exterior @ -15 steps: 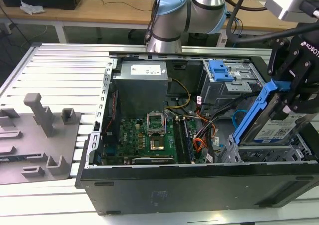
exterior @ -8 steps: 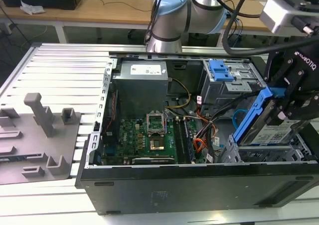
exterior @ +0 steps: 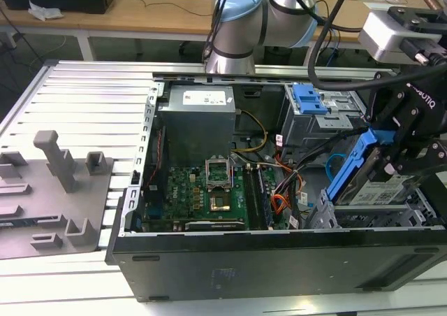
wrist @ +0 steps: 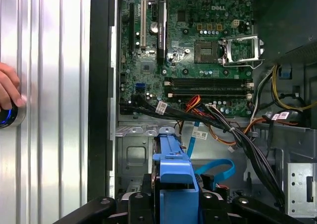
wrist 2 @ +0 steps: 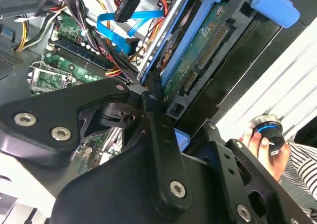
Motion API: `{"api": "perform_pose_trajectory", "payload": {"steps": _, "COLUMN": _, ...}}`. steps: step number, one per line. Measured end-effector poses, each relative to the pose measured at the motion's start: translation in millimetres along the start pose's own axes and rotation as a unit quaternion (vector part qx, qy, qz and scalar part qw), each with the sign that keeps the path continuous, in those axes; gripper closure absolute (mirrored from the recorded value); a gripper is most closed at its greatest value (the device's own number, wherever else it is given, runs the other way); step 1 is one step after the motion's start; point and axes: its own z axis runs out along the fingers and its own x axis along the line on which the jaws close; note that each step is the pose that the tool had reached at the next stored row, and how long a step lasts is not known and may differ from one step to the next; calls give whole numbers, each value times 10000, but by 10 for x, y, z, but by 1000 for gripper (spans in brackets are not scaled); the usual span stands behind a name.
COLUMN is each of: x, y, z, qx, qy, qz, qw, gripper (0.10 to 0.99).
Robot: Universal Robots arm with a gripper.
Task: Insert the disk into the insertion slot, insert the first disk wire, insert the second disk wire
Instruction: 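Insert the disk into the insertion slot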
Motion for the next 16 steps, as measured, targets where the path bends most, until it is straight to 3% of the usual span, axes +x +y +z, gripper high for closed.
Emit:
{"api": "perform_pose_trajectory", "payload": {"steps": 4, "x": 0, "y": 0, "z": 1, "qx": 0, "qy": 0, "qz": 0, "qw": 10000, "gripper": 714}}
{"api": "perform_pose_trajectory", "payload": {"steps": 5, "x": 0, "y": 0, "z": 3, "qx": -1, "qy": -1, "qz": 0, "qw": 10000, "gripper": 647}}
{"api": "perform_pose_trajectory", "payload": {"steps": 9, "x": 0, "y": 0, "z": 3, "qx": 0, "qy": -1, "qz": 0, "qw": 10000, "gripper": 647}}
{"api": "perform_pose_trajectory", "payload": {"steps": 10, "x": 0, "y": 0, "z": 2, "qx": 0, "qy": 0, "qz": 0, "qw": 10000, "gripper": 667}}
{"api": "perform_pose_trajectory", "payload": {"steps": 13, "x": 0, "y": 0, "z": 3, "qx": 0, "qy": 0, "qz": 0, "qw": 10000, "gripper": 855}}
{"api": "perform_pose_trajectory", "payload": {"steps": 14, "x": 0, "y": 0, "z": 3, "qx": 0, "qy": 0, "qz": 0, "qw": 10000, "gripper": 855}}
{"api": "perform_pose_trajectory", "payload": {"steps": 15, "x": 0, "y": 0, "z": 4, "qx": 0, "qy": -1, "qz": 0, "qw": 10000, "gripper": 973}}
{"api": "perform_pose_trajectory", "payload": {"steps": 16, "x": 0, "y": 0, "z": 4, "qx": 0, "qy": 0, "qz": 0, "qw": 10000, "gripper": 980}}
